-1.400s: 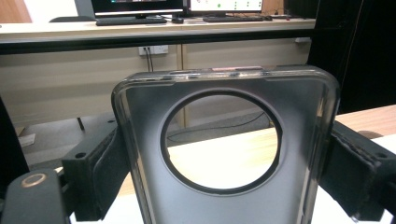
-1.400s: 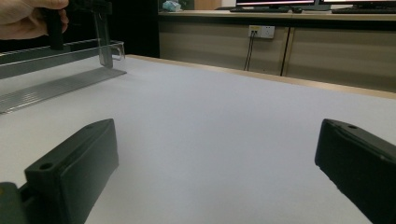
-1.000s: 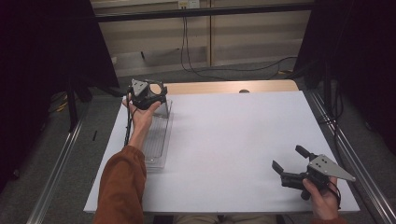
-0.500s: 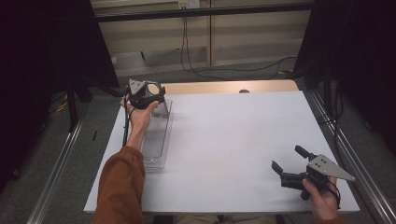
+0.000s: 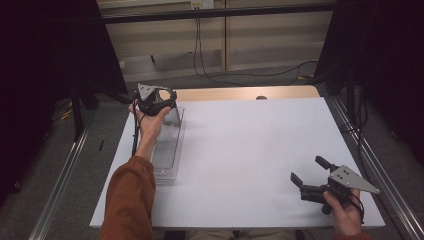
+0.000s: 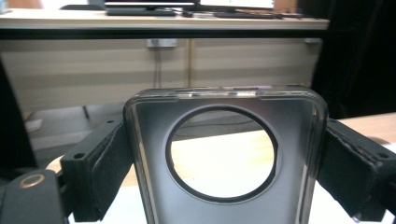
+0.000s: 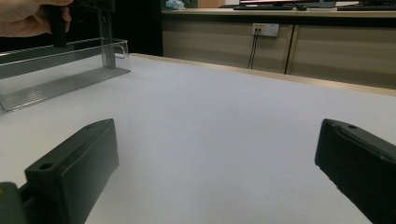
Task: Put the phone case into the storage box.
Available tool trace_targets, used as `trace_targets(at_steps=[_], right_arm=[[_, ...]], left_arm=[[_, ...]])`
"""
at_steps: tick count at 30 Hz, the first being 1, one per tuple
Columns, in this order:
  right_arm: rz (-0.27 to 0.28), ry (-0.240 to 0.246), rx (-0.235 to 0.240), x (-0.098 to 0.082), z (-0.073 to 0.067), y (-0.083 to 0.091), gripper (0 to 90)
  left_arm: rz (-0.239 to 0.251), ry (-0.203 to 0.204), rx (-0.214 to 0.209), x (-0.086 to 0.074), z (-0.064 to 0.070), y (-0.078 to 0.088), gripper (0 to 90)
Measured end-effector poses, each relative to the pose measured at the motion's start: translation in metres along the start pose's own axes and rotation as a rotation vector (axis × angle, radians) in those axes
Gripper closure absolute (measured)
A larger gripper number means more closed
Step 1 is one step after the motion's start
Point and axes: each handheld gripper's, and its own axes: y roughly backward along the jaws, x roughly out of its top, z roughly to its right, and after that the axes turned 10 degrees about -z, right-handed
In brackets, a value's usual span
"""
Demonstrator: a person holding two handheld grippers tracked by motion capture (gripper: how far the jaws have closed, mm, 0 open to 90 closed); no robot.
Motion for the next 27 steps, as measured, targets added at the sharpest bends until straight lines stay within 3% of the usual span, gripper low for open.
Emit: trace_targets(at_steps=[3,14,17,24,27], right_arm=[[0.002,0.003,0.0,0.0,0.0,-0.001,0.0],[-0.004,0.006,0.013,0.0,0.0,0.0,0.0],[-0.003,0.005,0.015,0.0,0.0,0.0,0.0],[0.002,0.004,0.01,0.0,0.0,0.0,0.0],[-0.002,0.003,0.015,0.0,0.0,0.0,0.0]], left_arm=[[0.0,0.021,0.027,0.001,0.003,-0.002,11.0],[0.006,0.03,0.092,0.001,0.012,-0.011,10.8],[0.02,0.024,0.081,0.0,0.014,-0.015,10.8],[-0.022,0.018,0.074,0.004,0.016,-0.018,10.9],[-0.009,0.024,0.053,0.005,0.016,-0.019,11.0]])
